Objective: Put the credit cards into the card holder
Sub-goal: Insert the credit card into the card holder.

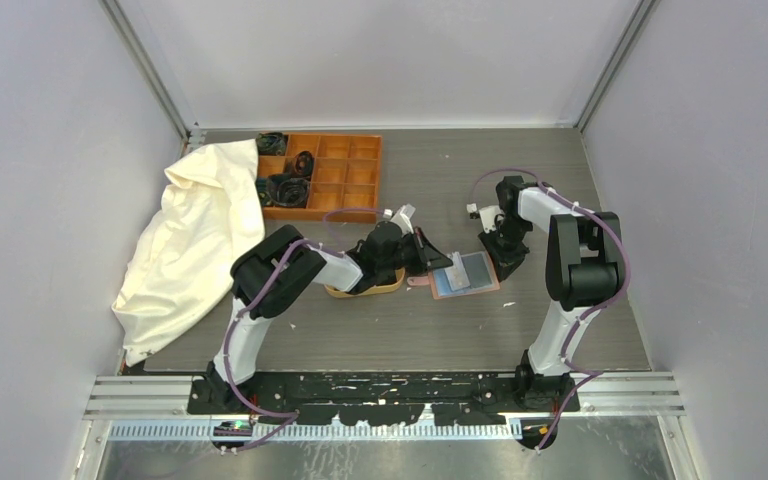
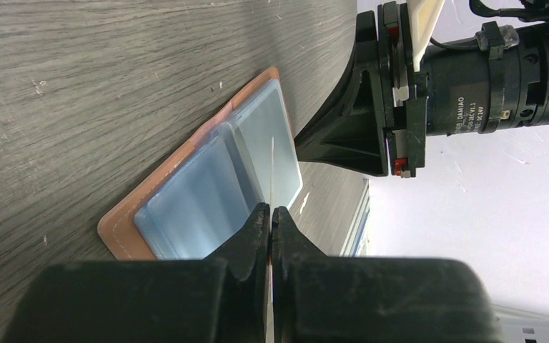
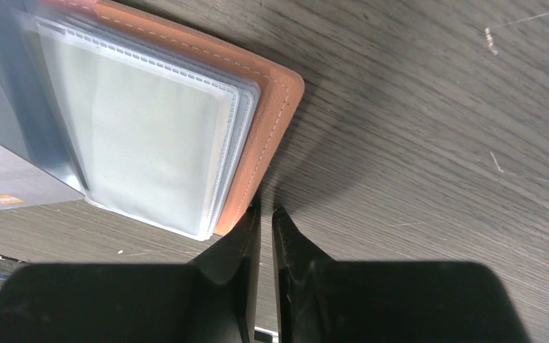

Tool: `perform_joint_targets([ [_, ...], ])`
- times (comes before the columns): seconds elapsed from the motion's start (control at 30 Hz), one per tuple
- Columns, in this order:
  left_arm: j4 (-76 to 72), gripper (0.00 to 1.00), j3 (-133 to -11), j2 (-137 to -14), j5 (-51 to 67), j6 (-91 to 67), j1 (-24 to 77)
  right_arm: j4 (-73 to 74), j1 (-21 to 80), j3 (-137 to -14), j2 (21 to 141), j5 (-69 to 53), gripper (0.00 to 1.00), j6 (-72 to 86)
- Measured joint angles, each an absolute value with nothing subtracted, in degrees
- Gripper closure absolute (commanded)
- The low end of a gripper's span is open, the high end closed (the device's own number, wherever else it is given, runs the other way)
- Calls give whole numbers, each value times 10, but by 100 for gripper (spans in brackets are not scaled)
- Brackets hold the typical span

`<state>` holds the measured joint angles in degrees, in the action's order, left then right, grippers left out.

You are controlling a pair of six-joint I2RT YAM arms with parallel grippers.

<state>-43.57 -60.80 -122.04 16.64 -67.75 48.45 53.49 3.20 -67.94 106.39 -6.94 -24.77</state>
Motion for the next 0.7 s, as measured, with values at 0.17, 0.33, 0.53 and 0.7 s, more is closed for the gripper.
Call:
perform_joint_targets([
  [0.17,-444,100,-608,-1224,163,-688,483,535,33,-680,1064,-69,83,-249],
  [0.33,-446,100,-608,-1228,153,-691,481,535,33,-680,1064,-70,83,-249],
  [0.53,-453,100,-605,-1228,133,-692,477,535,33,-680,1064,-70,83,-249],
  [0.7,-456,100,-605,-1228,121,-700,476,536,33,-680,1064,-70,83,-249],
])
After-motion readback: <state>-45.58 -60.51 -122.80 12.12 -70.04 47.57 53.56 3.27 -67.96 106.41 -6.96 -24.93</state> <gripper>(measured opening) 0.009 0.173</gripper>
